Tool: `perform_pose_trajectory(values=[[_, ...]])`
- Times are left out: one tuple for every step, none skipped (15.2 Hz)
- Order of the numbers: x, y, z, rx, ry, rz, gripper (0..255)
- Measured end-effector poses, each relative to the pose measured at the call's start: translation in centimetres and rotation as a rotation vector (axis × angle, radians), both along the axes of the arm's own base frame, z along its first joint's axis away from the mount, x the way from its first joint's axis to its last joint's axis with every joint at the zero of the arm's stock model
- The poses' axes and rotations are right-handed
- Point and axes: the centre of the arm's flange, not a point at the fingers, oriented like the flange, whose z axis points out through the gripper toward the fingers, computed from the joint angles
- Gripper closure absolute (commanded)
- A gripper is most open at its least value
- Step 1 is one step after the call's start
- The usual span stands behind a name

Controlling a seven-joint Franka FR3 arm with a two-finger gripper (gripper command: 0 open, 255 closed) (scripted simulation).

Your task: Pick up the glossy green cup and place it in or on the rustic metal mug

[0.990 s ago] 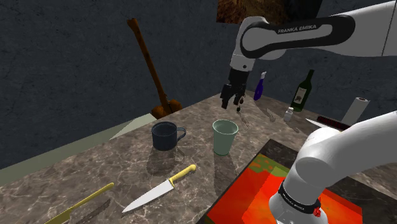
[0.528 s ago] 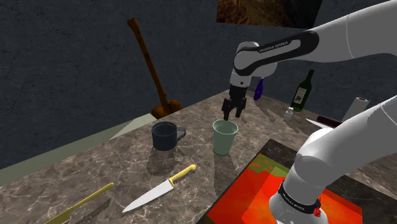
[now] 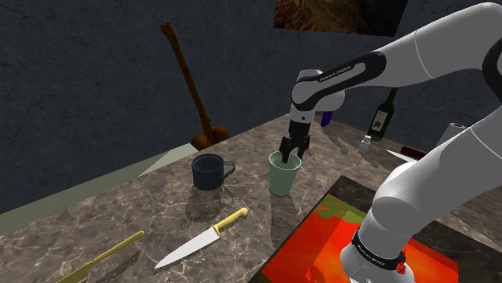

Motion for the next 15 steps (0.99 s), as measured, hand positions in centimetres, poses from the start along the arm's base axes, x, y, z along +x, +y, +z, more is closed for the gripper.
perform_pose_trajectory(values=[[-0.12,0.22,-0.43,0.0,0.0,0.0,0],[-0.15,0.21,-0.66,0.0,0.0,0.0,0],[-0.16,0.21,-0.77,0.0,0.0,0.0,0],[-0.15,0.22,-0.83,0.0,0.0,0.0,0],[-0.14,0.22,-0.86,0.0,0.0,0.0,0],[-0.14,0.23,-0.88,0.0,0.0,0.0,0],[-0.13,0.23,-0.88,0.0,0.0,0.0,0],[-0.13,0.23,-0.88,0.0,0.0,0.0,255],[-0.13,0.23,-0.88,0.0,0.0,0.0,255],[-0.13,0.23,-0.88,0.0,0.0,0.0,255],[-0.14,0.23,-0.89,0.0,0.0,0.0,255],[-0.14,0.23,-0.9,0.0,0.0,0.0,255],[-0.14,0.23,-0.9,0.0,0.0,0.0,255],[-0.14,0.24,-0.9,0.0,0.0,0.0,255],[-0.14,0.24,-0.9,0.0,0.0,0.0,255]])
